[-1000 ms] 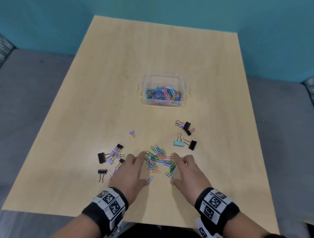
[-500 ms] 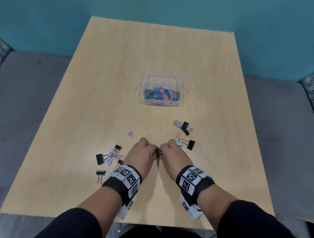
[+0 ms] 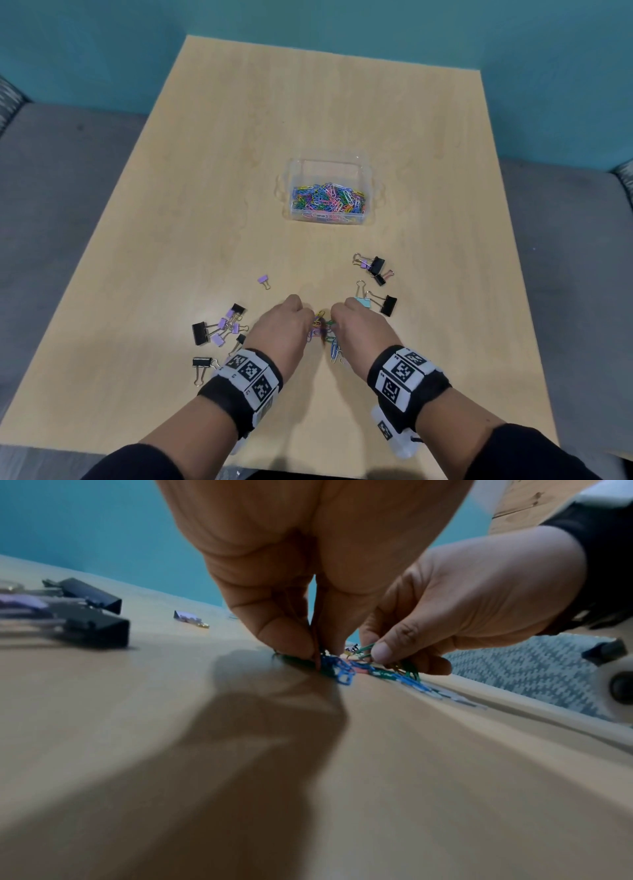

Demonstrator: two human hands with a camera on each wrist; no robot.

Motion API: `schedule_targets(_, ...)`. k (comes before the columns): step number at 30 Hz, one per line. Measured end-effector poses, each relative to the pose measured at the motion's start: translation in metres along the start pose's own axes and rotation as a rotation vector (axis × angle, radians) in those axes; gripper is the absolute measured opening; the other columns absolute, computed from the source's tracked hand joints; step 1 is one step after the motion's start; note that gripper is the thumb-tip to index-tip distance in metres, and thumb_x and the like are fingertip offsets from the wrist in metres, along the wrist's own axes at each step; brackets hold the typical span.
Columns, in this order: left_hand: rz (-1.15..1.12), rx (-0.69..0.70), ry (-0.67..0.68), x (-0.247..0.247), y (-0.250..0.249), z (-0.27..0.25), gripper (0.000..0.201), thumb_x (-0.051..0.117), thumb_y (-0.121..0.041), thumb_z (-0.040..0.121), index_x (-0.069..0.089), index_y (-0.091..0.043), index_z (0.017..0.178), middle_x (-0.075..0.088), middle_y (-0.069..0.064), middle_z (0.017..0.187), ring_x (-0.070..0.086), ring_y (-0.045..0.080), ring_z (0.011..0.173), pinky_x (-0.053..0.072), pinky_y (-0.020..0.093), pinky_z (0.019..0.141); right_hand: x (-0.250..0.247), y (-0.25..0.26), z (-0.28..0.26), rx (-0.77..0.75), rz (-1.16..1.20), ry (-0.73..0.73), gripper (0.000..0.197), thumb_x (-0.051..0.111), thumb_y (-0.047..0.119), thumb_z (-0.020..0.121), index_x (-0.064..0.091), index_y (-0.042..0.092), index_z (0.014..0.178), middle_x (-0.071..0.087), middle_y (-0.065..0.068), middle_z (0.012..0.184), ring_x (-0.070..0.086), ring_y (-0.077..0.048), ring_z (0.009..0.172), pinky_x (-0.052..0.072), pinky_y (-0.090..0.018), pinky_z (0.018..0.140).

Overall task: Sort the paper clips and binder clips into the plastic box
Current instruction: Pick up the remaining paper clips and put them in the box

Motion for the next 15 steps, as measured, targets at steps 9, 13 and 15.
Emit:
schedule_targets(9, -0.251, -0.190, 0.060, -0.009, 0.024, 0.005, 0.016, 0.049, -0.023, 0.093, 0.065, -0.018, 0.092, 0.055, 0.000, 0.089, 0.056, 0.022, 0.080, 0.044, 0.033, 0.071, -0.011, -0.021, 0.000, 0.087, 0.405, 0.019, 0.011, 0.058, 0.020, 0.088, 0.055, 0.018, 0.077, 0.052, 0.006, 0.075, 0.051, -0.013, 0.069, 0.044, -0.030, 0.064)
schedule_targets(13, -0.646, -0.348, 0.085, -0.007, 0.043, 0.002, 0.011, 0.061, -0.017, 0.084, 0.068, -0.021, 0.076, 0.061, -0.003, 0.064, 0.062, 0.019, 0.057, 0.054, 0.034, 0.060, -0.007, -0.034, -0.005, 0.269, 0.839, 0.096, 0.013, 0.061, 0.008, 0.084, 0.057, 0.012, 0.073, 0.052, 0.000, 0.060, 0.047, -0.011, 0.045, 0.042, -0.023, 0.044)
schedule_targets(15, -0.888, -0.434, 0.076, -0.010, 0.049, 0.005, 0.016, 0.063, -0.008, 0.083, 0.066, -0.015, 0.070, 0.056, 0.000, 0.053, 0.055, 0.019, 0.047, 0.050, 0.030, 0.048, -0.013, -0.033, -0.002, 0.294, 0.974, 0.115, 0.012, 0.061, 0.002, 0.085, 0.057, 0.007, 0.075, 0.052, -0.006, 0.058, 0.048, -0.012, 0.040, 0.038, -0.018, 0.040)
Point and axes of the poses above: each hand's wrist, its own z-axis towards the middle knuckle, its own x-axis out of the palm, y = z × x, the point moved 10 cm from there along z, towards the middle knuckle
